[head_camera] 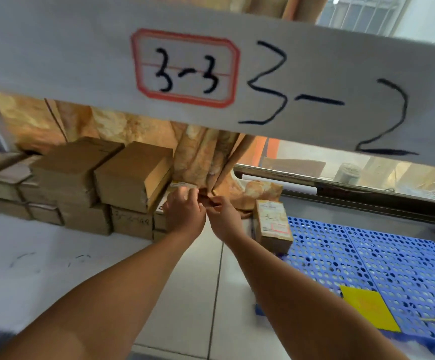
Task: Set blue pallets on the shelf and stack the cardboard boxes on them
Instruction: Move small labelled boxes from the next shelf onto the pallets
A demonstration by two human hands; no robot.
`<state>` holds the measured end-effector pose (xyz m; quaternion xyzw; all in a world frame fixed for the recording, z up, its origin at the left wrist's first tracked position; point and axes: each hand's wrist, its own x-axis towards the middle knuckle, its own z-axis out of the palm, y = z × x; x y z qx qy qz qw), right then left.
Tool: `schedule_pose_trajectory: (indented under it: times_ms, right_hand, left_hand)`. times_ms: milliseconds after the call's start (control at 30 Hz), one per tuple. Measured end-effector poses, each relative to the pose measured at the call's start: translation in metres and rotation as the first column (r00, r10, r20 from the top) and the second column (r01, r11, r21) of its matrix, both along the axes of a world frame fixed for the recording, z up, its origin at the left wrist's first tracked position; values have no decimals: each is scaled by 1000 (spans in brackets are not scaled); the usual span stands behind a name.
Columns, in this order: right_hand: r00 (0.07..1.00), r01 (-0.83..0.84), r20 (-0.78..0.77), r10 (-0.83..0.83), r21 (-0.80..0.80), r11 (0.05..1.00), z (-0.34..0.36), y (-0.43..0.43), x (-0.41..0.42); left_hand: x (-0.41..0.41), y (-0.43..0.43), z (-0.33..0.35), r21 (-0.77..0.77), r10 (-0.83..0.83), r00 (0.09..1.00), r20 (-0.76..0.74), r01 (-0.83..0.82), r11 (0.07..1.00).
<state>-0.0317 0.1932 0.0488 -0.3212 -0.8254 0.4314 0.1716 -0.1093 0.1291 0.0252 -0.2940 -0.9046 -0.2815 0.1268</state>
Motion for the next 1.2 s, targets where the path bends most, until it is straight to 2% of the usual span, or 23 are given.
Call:
schedule_pose_trajectory:
  times_ms: [67,133,267,333,433,500,600,667,733,833,1000,1200]
  right_hand:
    - [1000,0,29,2,-63,998,-8,-16,-20]
    - [999,29,29,-25,-156,987,-14,-29,-34]
    - [996,77,-15,-91,-416,906,-16,-49,-47]
    - [991,100,-32,-132,-489,866,-21,-51,-47]
    - [970,187,-22,-241,-564,804,-30,-53,-48]
    - [953,264,40,-301,-596,759,-31,-55,-46]
    - [921,350,99,-376,-633,691,-37,-53,-38]
    - [902,376,85,-424,-637,672,-44,-51,-32]
    - [887,382,52,-460,-641,666,-50,-49,-27]
    - [848,361,-49,-527,-676,643,-49,-46,-18]
    - [794,360,-250,-554,-540,761,-42,-25,7]
    - [747,420,-341,-571,-424,803,-25,20,47]
  left_hand:
    - [-13,-19,-6,-63,28,998,58,-25,998]
    - [-22,-33,-11,-29,21,991,134,-18,999]
    - [-28,-48,-15,176,-50,923,381,-19,984]
    - [-25,-53,-13,283,-73,872,483,-77,956]
    - [-23,-58,-9,337,-130,789,600,-102,936]
    - [-25,-59,-9,317,-133,734,666,-117,941]
    - [-27,-58,-15,158,-36,720,693,-102,982]
    - [-22,-57,-19,132,-24,678,735,-108,985]
    - [-16,-55,-22,204,-71,645,761,-134,970]
    - [-6,-51,-21,320,-135,642,754,-181,930]
    - [15,-31,-11,481,-320,595,738,-130,867]
    - [47,13,9,602,-501,484,718,-68,796]
